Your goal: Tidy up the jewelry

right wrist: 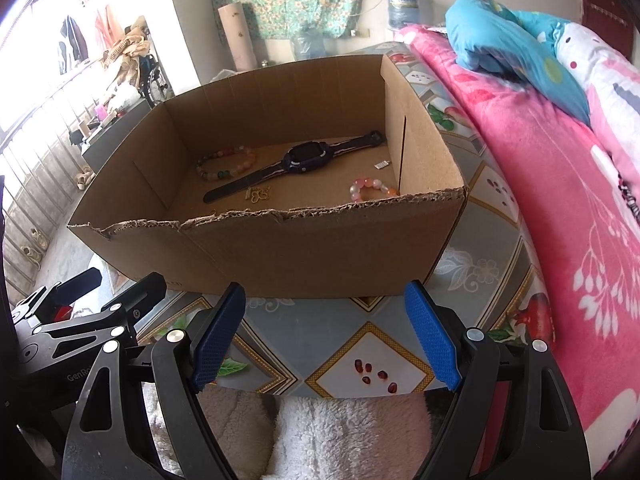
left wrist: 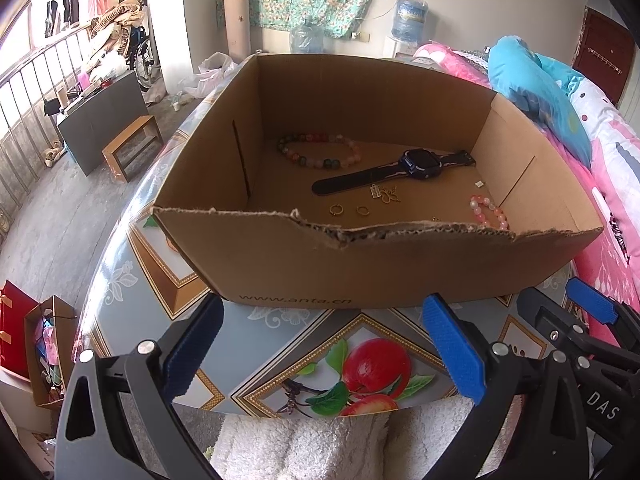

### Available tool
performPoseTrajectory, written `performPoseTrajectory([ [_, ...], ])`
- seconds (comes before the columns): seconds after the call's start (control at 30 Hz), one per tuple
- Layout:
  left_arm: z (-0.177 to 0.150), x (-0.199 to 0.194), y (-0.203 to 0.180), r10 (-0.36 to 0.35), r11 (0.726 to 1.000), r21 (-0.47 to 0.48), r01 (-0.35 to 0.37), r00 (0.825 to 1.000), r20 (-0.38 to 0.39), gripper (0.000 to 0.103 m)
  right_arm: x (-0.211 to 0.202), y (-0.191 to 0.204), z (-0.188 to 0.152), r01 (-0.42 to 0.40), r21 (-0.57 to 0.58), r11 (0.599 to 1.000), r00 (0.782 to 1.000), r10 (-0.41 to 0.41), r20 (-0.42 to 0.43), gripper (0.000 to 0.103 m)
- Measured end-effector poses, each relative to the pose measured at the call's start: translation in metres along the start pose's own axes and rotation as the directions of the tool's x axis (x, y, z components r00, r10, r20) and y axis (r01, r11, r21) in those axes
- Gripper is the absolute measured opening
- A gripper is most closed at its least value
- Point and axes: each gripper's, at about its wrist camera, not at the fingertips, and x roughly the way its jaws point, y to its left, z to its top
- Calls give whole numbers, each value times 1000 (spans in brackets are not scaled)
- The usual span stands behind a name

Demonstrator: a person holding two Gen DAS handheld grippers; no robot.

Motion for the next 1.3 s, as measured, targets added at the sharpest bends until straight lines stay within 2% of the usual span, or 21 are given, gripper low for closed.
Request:
performPoseTrajectory([
  [1.3,-3,5,0,-1,1000,-1,1,1000,-25,97,2,-1,-2,-3,2,1000,1000,3,-13,78],
])
